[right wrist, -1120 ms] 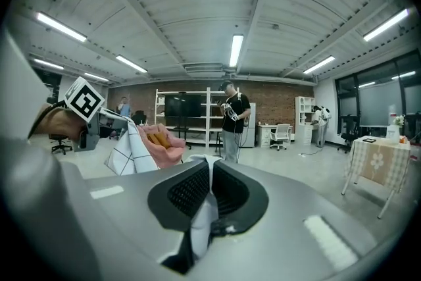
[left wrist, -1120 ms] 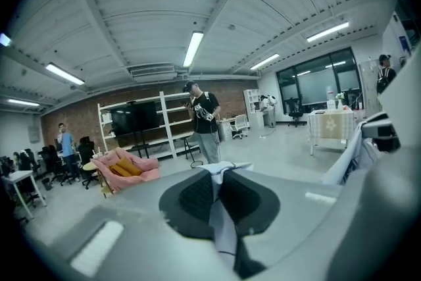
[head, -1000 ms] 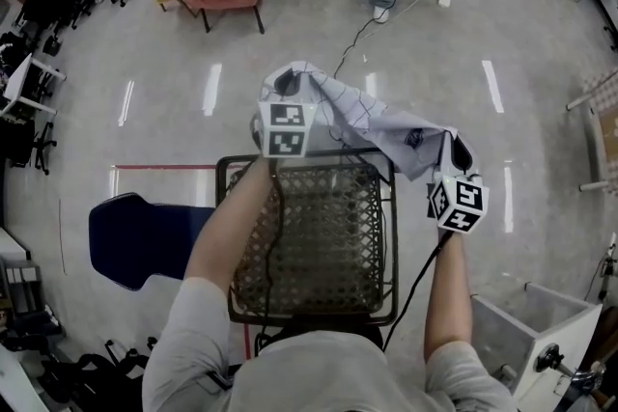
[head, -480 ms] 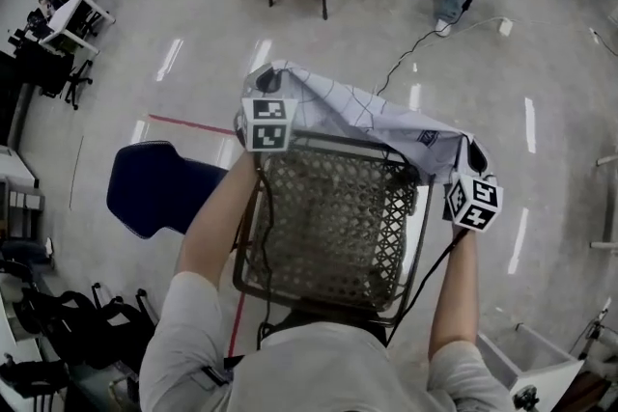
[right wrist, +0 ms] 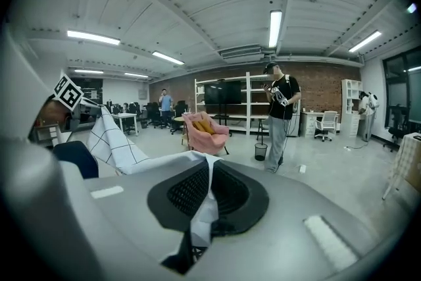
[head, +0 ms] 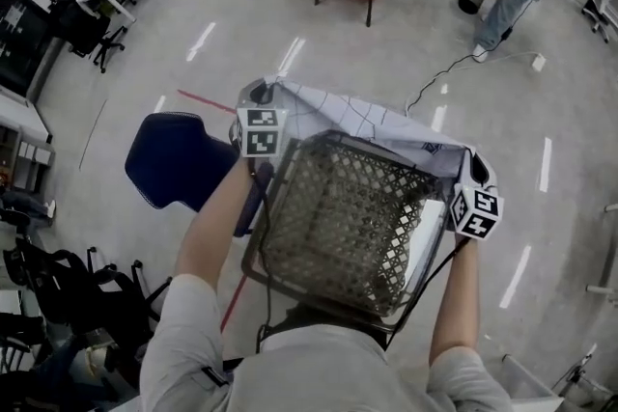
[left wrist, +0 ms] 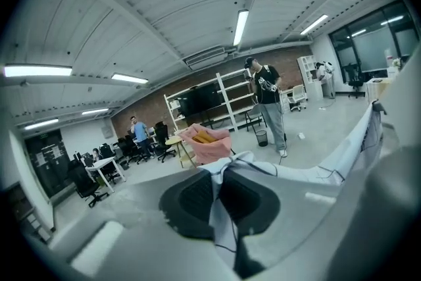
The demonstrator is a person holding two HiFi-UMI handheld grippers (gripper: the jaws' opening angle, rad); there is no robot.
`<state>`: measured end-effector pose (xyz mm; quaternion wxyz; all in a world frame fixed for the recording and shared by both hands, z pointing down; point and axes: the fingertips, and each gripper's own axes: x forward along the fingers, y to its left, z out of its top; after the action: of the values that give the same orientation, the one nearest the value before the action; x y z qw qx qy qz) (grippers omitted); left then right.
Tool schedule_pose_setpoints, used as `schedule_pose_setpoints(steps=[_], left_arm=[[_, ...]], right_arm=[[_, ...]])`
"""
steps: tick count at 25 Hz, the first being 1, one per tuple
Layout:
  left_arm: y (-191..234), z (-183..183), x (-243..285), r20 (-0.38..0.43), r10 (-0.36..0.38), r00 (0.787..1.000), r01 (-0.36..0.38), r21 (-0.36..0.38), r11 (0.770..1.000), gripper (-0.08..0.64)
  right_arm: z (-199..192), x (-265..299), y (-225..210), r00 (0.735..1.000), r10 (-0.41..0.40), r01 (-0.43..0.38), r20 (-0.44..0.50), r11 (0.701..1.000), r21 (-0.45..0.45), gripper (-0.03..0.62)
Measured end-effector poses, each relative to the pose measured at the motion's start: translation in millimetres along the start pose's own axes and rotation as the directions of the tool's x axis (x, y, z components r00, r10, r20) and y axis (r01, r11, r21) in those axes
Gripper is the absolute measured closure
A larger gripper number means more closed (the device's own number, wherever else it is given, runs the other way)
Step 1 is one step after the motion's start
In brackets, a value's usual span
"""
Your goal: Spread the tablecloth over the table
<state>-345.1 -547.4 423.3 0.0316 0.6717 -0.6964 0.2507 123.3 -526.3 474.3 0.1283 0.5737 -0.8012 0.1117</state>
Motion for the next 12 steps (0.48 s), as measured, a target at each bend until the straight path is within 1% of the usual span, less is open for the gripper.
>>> schedule_pose_setpoints(steps=[3,5,7,10,12], left_arm=[[41,-7,-2,-0.019,0.034,0.999,-0.034,0.018,0.999,0.537],[78,-2,-10,-0.008,0.066,0.998,-0.066,0.030,0.997,0.537],[108,3,-20,0.014,0.083,0.996,-0.083,0.052,0.995,0.537],[120,6,-24,0.025,0.066,0.998,-0.068,0.103,0.992,0.537],[120,6,-22,0.020,0.040,0.999,-0.042,0.138,0.990,0.537]], right_arm=[[-1,-1,0,1.000,0.002,-0.002,-0.014,1.000,-0.016,0.584],[1,-6,0,1.000,-0.007,0.007,-0.018,1.000,-0.024,0.584],[3,-12,7,1.000,0.001,-0.002,-0.025,0.999,-0.043,0.583],[3,-15,17,0.999,0.007,-0.011,-0.049,0.996,-0.083,0.583],[3,-18,17,0.998,-0.010,0.006,-0.059,0.997,-0.076,0.583]])
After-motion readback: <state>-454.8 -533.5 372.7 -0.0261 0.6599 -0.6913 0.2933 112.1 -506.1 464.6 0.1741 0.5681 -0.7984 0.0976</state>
